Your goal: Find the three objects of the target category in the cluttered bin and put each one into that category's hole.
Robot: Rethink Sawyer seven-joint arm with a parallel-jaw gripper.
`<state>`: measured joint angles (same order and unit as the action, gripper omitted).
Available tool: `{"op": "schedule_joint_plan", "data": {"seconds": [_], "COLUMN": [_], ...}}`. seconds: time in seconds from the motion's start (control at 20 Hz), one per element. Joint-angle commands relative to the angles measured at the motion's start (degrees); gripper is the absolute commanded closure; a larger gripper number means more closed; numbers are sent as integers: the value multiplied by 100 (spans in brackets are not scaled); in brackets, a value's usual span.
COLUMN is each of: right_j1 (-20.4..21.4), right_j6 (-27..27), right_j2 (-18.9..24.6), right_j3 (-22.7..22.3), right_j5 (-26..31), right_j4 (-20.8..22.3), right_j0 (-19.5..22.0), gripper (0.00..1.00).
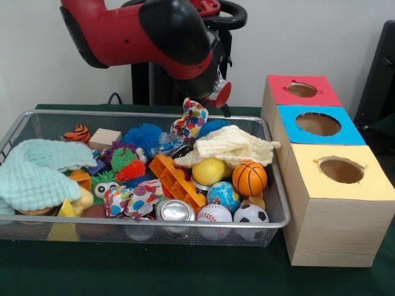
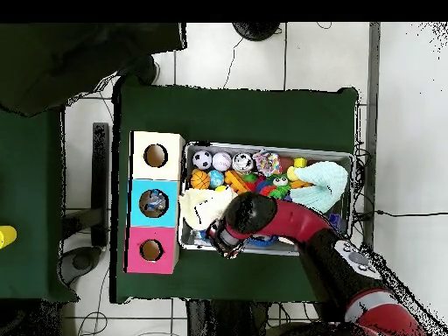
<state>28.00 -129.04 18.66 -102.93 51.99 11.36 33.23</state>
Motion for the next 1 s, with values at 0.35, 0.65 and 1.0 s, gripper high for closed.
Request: {"op": "schedule_joint_plan", "data": {"seconds": [0.35, 0.65, 1.0], "right_j1": [530, 523, 368], "right_j6": [-973, -1347, -1110], "right_j2": [-1123, -1616, -1937], "right_j3": [1053, 1139, 1366], "right_j5": [-1232, -1587, -1766], "right_j4": [1024, 871, 838], "right_j0": [-1142, -1659, -1918], "gripper": [0, 0, 0]}}
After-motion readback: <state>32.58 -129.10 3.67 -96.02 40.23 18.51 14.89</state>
